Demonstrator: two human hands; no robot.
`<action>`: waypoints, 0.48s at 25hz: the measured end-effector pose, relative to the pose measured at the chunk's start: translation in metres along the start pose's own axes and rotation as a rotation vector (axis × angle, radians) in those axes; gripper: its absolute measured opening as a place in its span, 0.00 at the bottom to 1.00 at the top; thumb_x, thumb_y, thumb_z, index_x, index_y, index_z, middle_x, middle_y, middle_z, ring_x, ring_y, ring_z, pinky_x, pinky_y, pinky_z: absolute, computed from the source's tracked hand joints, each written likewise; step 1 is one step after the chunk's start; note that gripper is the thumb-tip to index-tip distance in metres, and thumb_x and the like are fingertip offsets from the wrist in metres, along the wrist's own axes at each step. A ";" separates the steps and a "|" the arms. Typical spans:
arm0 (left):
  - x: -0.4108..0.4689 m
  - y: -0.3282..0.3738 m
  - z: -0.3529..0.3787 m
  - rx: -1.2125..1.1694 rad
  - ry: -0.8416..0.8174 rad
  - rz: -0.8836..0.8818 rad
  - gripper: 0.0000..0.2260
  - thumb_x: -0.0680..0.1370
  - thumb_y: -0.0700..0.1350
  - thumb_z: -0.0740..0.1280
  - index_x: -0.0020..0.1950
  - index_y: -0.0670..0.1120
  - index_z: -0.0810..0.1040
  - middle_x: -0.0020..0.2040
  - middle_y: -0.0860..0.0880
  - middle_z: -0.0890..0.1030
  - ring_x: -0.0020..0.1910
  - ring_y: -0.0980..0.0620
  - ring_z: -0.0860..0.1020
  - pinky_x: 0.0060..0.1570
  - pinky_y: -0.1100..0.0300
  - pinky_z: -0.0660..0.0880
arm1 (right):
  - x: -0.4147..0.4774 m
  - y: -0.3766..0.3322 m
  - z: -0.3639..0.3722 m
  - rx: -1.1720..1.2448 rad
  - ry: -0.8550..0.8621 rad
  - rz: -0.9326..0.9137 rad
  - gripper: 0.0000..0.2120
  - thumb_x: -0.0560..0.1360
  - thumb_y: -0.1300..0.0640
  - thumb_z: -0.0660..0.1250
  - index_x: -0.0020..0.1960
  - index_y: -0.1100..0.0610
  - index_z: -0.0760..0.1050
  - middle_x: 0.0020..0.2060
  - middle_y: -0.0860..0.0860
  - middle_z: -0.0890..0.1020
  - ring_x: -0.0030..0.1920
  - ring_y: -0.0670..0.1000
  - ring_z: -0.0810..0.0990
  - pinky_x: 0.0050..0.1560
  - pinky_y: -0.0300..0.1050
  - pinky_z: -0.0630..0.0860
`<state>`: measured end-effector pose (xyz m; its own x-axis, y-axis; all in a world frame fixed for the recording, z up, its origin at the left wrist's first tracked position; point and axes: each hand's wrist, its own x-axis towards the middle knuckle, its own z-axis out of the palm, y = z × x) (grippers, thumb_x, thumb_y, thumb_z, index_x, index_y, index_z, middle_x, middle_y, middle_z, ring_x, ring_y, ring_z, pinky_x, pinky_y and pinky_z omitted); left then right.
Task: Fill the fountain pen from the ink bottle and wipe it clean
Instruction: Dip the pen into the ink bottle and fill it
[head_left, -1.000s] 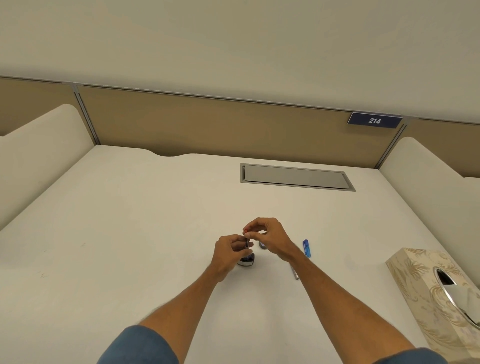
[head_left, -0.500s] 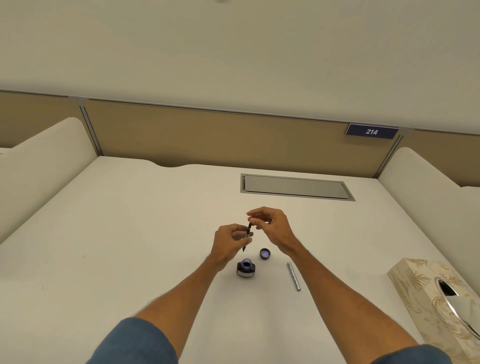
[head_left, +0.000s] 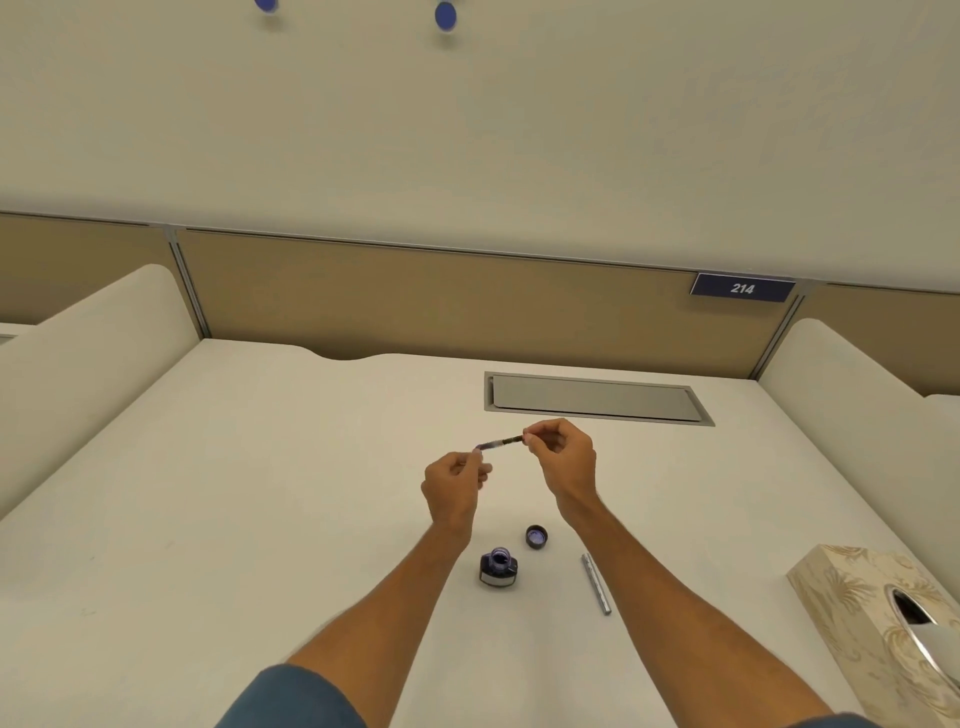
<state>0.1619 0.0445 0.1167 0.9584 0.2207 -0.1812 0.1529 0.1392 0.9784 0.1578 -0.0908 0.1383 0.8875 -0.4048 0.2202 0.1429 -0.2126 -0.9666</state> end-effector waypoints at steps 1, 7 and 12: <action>0.001 -0.002 0.000 -0.030 -0.064 -0.081 0.09 0.77 0.44 0.68 0.44 0.38 0.82 0.39 0.41 0.85 0.39 0.46 0.82 0.42 0.58 0.81 | -0.001 0.000 0.001 0.017 0.008 0.016 0.04 0.72 0.66 0.70 0.46 0.62 0.80 0.42 0.56 0.85 0.44 0.53 0.84 0.50 0.46 0.81; 0.012 0.013 0.008 -0.326 -0.128 -0.346 0.11 0.79 0.45 0.67 0.46 0.37 0.80 0.43 0.41 0.84 0.42 0.46 0.83 0.47 0.57 0.81 | -0.011 0.004 0.004 0.073 -0.069 0.083 0.04 0.70 0.68 0.71 0.44 0.62 0.80 0.42 0.56 0.86 0.44 0.54 0.85 0.50 0.46 0.81; 0.019 0.023 0.013 -0.300 -0.180 -0.255 0.06 0.78 0.41 0.67 0.45 0.39 0.81 0.44 0.41 0.83 0.43 0.46 0.82 0.48 0.56 0.81 | -0.017 0.010 0.001 -0.087 -0.187 0.041 0.05 0.69 0.67 0.70 0.44 0.60 0.80 0.40 0.54 0.85 0.43 0.52 0.84 0.48 0.43 0.81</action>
<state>0.1865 0.0397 0.1373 0.9297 -0.0252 -0.3675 0.3392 0.4481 0.8271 0.1447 -0.0848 0.1247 0.9589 -0.2444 0.1445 0.0734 -0.2783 -0.9577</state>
